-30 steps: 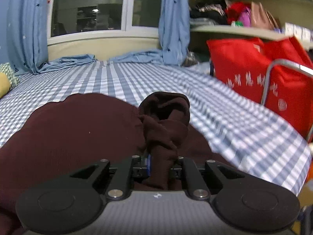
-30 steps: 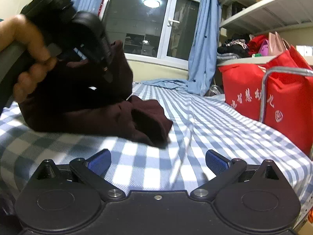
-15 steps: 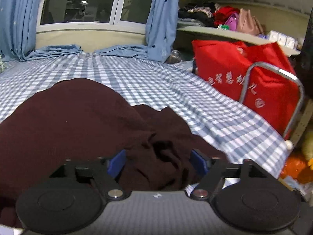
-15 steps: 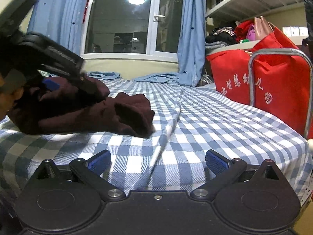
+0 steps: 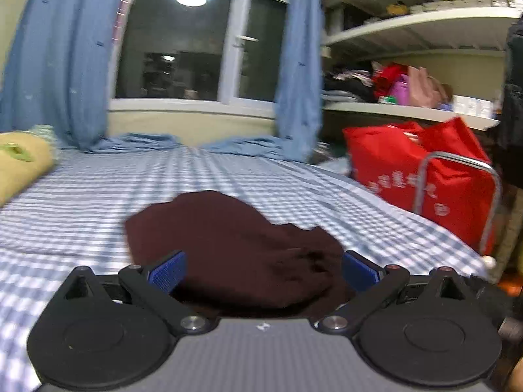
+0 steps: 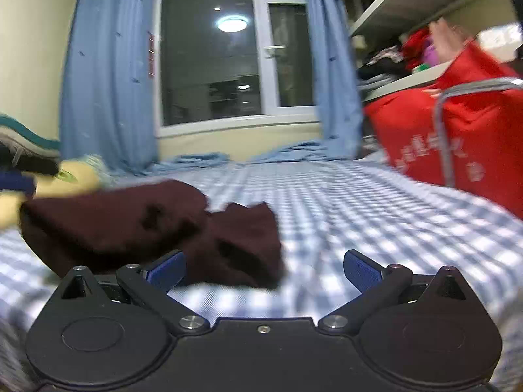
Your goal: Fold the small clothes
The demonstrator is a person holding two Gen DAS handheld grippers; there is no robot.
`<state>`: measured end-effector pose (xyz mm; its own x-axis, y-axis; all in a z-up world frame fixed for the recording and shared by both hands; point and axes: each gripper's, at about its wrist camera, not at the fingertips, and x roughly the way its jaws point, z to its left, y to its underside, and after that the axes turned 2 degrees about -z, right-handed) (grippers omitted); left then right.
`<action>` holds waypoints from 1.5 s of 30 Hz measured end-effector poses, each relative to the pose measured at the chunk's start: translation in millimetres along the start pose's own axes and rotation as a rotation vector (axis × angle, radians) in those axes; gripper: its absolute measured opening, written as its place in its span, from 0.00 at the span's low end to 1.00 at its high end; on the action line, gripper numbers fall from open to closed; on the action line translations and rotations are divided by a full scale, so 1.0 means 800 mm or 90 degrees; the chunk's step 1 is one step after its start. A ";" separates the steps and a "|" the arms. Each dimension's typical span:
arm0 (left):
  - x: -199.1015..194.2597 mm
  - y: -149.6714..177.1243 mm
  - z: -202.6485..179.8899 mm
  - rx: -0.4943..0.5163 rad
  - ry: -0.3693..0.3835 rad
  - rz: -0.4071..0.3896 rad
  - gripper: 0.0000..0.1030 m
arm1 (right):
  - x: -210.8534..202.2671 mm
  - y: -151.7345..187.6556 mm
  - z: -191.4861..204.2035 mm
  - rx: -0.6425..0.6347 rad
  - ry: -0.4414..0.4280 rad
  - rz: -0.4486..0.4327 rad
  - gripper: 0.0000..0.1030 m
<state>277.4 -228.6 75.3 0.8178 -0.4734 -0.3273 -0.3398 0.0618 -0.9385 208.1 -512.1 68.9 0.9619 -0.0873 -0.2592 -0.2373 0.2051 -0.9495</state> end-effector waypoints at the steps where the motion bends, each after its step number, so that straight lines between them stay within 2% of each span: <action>1: -0.006 0.003 0.007 0.002 -0.022 0.001 0.99 | 0.009 -0.010 -0.002 0.025 -0.037 0.010 1.00; 6: 0.003 0.021 0.033 0.027 -0.112 0.043 0.99 | 0.076 -0.054 -0.012 0.153 -0.205 0.098 1.00; 8: 0.014 0.026 0.040 0.015 -0.117 0.061 0.99 | 0.111 -0.066 -0.012 0.199 -0.244 0.138 0.99; 10: 0.028 0.029 0.046 -0.009 -0.114 0.074 0.99 | 0.142 -0.069 -0.011 0.240 -0.251 0.180 0.97; 11: 0.033 0.032 0.049 -0.017 -0.113 0.078 0.99 | 0.157 -0.070 -0.011 0.258 -0.259 0.200 0.90; 13: 0.045 0.034 0.052 -0.019 -0.117 0.090 0.99 | 0.180 -0.069 -0.012 0.289 -0.261 0.237 0.82; 16: 0.060 0.039 0.053 -0.003 -0.134 0.101 0.99 | 0.206 -0.061 -0.010 0.305 -0.234 0.292 0.79; 19: 0.064 0.042 0.049 0.026 -0.148 0.091 0.92 | 0.214 -0.056 -0.004 0.294 -0.210 0.307 0.79; 21: 0.064 0.044 0.043 0.044 -0.149 0.082 0.86 | 0.216 -0.055 0.000 0.294 -0.206 0.306 0.78; 22: 0.063 0.045 0.039 0.052 -0.146 0.080 0.84 | 0.216 -0.055 0.003 0.291 -0.201 0.303 0.66; 23: 0.062 0.045 0.035 0.062 -0.144 0.075 0.81 | 0.216 -0.055 0.007 0.285 -0.195 0.302 0.49; 24: 0.061 0.045 0.031 0.075 -0.146 0.070 0.79 | 0.217 -0.054 0.011 0.274 -0.183 0.305 0.44; 26: 0.062 0.044 0.022 0.097 -0.149 0.066 0.75 | 0.217 -0.055 0.020 0.242 -0.167 0.294 0.21; 28: 0.063 0.042 0.015 0.111 -0.152 0.065 0.74 | 0.208 -0.062 0.028 0.209 -0.168 0.260 0.15; 33: 0.065 0.037 0.003 0.131 -0.156 0.062 0.75 | 0.168 -0.110 0.023 0.149 -0.169 0.120 0.11; 35: 0.066 0.034 -0.007 0.158 -0.154 0.056 0.75 | 0.159 -0.125 0.016 0.134 -0.166 0.096 0.11; 38: 0.065 0.026 -0.027 0.188 -0.131 0.034 0.75 | 0.154 -0.131 -0.002 0.119 -0.141 0.090 0.10; 42: 0.058 0.002 -0.024 0.104 -0.030 0.008 0.75 | 0.156 -0.115 -0.036 0.130 -0.090 0.097 0.09; 44: 0.058 -0.011 -0.016 0.060 0.002 0.001 0.75 | 0.157 -0.104 -0.054 0.145 -0.067 0.104 0.08; 45: 0.060 -0.016 -0.018 0.059 0.005 -0.001 0.77 | 0.157 -0.097 -0.061 0.153 -0.059 0.107 0.08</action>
<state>314.1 -264.6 73.1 0.8149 -0.4801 -0.3248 -0.2937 0.1411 -0.9454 341.1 -586.3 101.8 0.9231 0.0548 -0.3807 -0.3652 0.4351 -0.8230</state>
